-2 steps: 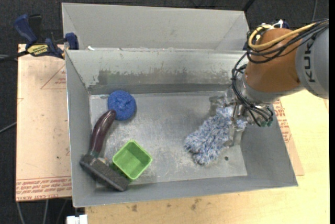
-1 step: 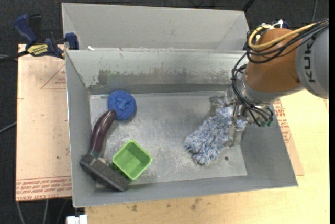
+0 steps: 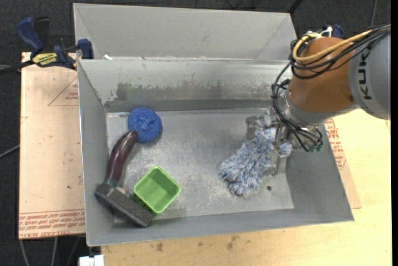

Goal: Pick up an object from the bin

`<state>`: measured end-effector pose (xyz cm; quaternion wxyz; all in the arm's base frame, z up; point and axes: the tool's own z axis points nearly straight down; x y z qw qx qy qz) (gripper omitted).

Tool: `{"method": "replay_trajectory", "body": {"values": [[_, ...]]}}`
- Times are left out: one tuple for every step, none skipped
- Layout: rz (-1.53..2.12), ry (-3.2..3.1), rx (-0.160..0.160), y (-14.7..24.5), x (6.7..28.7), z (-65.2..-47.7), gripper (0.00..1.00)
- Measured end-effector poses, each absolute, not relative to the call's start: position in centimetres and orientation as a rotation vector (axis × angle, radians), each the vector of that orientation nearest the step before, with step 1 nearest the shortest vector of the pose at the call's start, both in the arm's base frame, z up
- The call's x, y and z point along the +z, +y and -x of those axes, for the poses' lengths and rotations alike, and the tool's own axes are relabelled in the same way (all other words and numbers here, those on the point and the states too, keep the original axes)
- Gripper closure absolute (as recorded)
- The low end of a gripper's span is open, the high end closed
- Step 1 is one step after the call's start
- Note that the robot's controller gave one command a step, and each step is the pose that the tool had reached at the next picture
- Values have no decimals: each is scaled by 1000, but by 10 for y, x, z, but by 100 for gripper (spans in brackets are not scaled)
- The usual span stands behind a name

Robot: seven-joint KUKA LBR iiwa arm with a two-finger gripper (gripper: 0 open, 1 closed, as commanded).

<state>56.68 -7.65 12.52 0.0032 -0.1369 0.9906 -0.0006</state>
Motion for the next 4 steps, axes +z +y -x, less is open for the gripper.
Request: {"method": "replay_trajectory", "body": {"values": [[851, 3023, 2, -70, 91, -561, 0], [962, 2989, 2, -66, 70, -568, 100], [962, 2989, 2, -66, 70, -568, 100], [964, 2991, 3, -66, 72, -567, 100]]}}
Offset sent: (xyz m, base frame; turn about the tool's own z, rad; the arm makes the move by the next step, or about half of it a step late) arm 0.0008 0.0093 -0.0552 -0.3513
